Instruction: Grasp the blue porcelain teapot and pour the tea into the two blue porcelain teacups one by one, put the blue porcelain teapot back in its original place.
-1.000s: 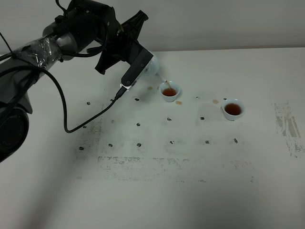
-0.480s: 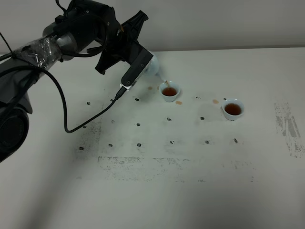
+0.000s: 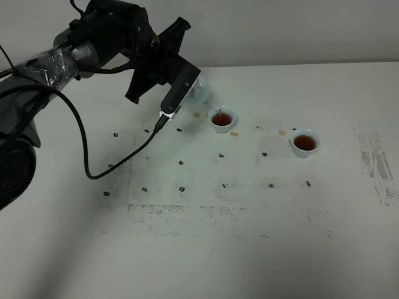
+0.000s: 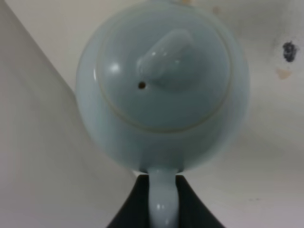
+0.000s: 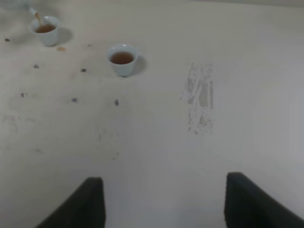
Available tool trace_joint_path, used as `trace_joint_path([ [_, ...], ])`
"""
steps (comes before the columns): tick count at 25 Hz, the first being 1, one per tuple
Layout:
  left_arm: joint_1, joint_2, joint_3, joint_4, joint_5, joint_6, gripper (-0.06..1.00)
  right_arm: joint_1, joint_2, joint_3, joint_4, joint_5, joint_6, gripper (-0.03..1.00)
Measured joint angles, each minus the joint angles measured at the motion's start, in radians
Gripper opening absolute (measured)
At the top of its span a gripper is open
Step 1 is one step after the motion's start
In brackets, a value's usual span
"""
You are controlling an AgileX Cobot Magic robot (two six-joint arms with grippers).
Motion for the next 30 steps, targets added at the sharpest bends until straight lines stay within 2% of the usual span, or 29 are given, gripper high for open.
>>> trace_joint_path([
  [3,0.007,0.0,0.0,0.0,0.019,-0.042,0.0,0.0,0.0,0.0,0.0,0.0,-0.001,0.52],
  [7,0.02,0.0,0.0,-0.024,0.038,-0.191,0.0,0.0,0.0,0.0,0.0,0.0,-0.001,0.52],
  [12,0.062,-0.015,0.001,-0.16,0.108,-0.422,0.0,0.0,0.0,0.0,0.0,0.0,-0.001,0.52],
  [17,0.112,-0.092,0.002,-0.301,0.265,-0.562,0.0,0.0,0.0,0.0,0.0,0.0,-0.001,0.52],
  [23,0.129,-0.131,0.009,-0.394,0.45,-0.627,0.0,0.0,0.0,0.0,0.0,0.0,-0.001,0.52],
  [30,0.12,-0.133,0.143,-0.441,0.448,-0.631,0.0,0.0,0.0,0.0,0.0,0.0,-0.001,0.52],
])
